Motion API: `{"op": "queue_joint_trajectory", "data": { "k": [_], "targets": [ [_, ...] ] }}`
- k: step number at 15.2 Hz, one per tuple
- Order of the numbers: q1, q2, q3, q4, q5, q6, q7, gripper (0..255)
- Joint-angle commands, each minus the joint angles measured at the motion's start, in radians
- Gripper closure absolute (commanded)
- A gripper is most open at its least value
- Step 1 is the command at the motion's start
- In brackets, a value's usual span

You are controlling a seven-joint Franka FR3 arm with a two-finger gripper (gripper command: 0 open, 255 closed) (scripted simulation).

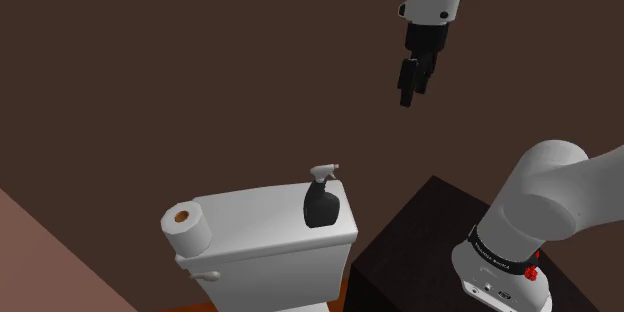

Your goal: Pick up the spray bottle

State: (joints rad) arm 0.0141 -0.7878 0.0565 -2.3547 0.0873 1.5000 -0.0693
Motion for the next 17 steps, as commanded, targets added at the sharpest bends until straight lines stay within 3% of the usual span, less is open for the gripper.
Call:
{"op": "queue_joint_trajectory", "data": {
  "k": [1,10,14,17],
  "targets": [
    [0.0,0.0,0.0,0.0,0.0,0.0,0.0,0],
    [0.122,-0.055,-0.018,-0.348,0.088,0.482,-0.254,0],
    [0.179,-0.005,-0.013,-0.459,0.165,0.72,-0.397,0],
    [0.253,0.071,-0.029,-0.518,0.233,0.913,-0.516,0]
  ]
}}
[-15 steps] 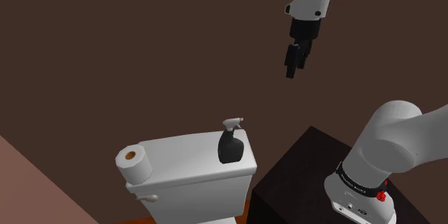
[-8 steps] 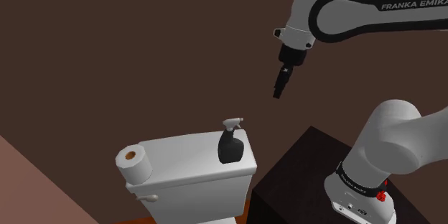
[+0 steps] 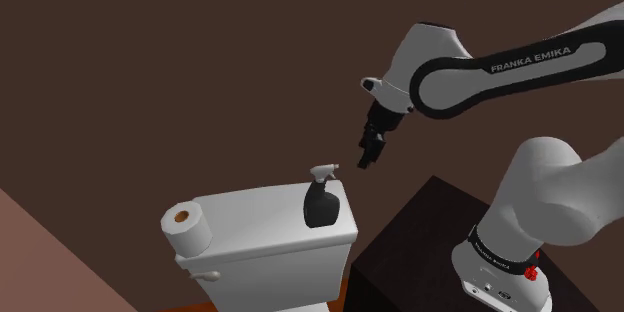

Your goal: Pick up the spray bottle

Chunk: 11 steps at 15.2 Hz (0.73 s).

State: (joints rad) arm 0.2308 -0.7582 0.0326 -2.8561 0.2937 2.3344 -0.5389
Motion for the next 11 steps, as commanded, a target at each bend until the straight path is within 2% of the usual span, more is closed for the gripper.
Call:
{"op": "queue_joint_trajectory", "data": {
  "k": [1,4,6,8,9,10,11],
  "targets": [
    [0.069,0.075,-0.017,-0.032,0.051,0.146,-0.089,0],
    [0.199,0.195,-0.077,-0.056,0.153,0.35,-0.244,0],
    [0.331,0.287,-0.155,-0.054,0.257,0.483,-0.383,0],
    [0.533,0.38,-0.293,-0.032,0.421,0.607,-0.578,0],
    [0.674,0.423,-0.398,-0.009,0.539,0.661,-0.711,0],
    [0.686,0.424,-0.409,-0.008,0.543,0.664,-0.716,0],
    [0.729,0.439,-0.444,-0.004,0.587,0.68,-0.757,0]
  ]
}}
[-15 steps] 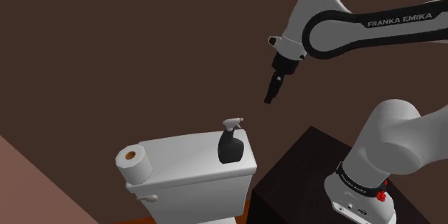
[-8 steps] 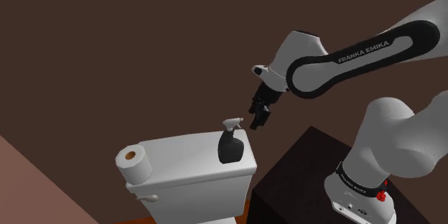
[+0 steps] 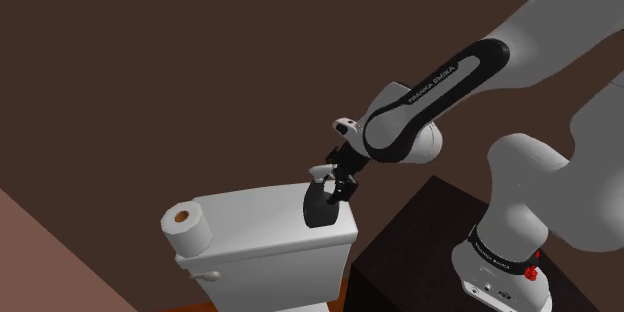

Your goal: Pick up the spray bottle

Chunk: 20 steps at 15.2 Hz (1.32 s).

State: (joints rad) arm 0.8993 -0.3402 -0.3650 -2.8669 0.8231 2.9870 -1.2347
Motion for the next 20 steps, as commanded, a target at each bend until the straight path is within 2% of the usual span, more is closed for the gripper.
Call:
{"op": "queue_joint_trajectory", "data": {
  "k": [1,3,5,6,8,9,18,20],
  "targets": [
    [0.108,0.036,-0.085,0.013,0.106,0.042,-0.107,0],
    [0.214,0.066,-0.175,0.031,0.223,0.068,-0.215,0],
    [0.331,0.098,-0.275,0.057,0.367,0.085,-0.35,0],
    [0.421,0.126,-0.355,0.083,0.494,0.088,-0.47,0],
    [0.41,0.128,-0.344,0.084,0.499,0.086,-0.473,0],
    [0.408,0.129,-0.343,0.084,0.494,0.085,-0.47,255],
    [0.41,0.128,-0.344,0.084,0.499,0.086,-0.473,255],
    [0.324,0.087,-0.273,0.049,0.319,0.088,-0.309,255]
  ]
}}
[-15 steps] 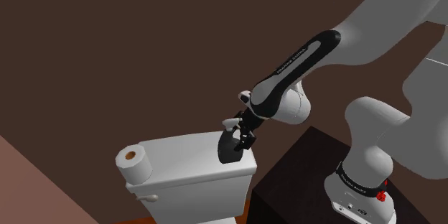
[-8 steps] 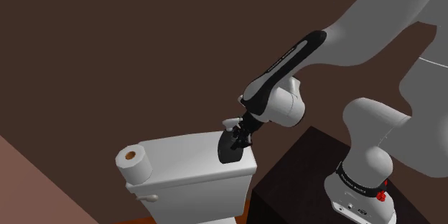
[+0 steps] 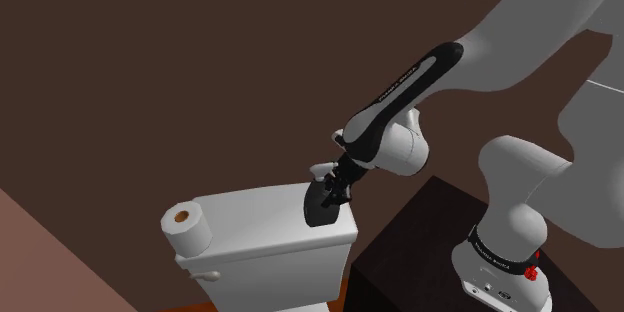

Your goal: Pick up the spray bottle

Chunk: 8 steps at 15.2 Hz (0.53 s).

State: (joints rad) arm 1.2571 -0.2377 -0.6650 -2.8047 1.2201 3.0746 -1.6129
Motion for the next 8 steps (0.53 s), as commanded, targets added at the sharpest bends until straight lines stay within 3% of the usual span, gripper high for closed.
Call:
{"op": "queue_joint_trajectory", "data": {
  "k": [1,4,8],
  "targets": [
    [-0.089,-0.033,0.073,-0.028,-0.156,-0.007,0.142,255],
    [-0.252,-0.077,0.21,-0.055,-0.333,-0.046,0.307,255],
    [-0.417,-0.135,0.346,-0.068,-0.488,-0.113,0.452,255]
  ]
}}
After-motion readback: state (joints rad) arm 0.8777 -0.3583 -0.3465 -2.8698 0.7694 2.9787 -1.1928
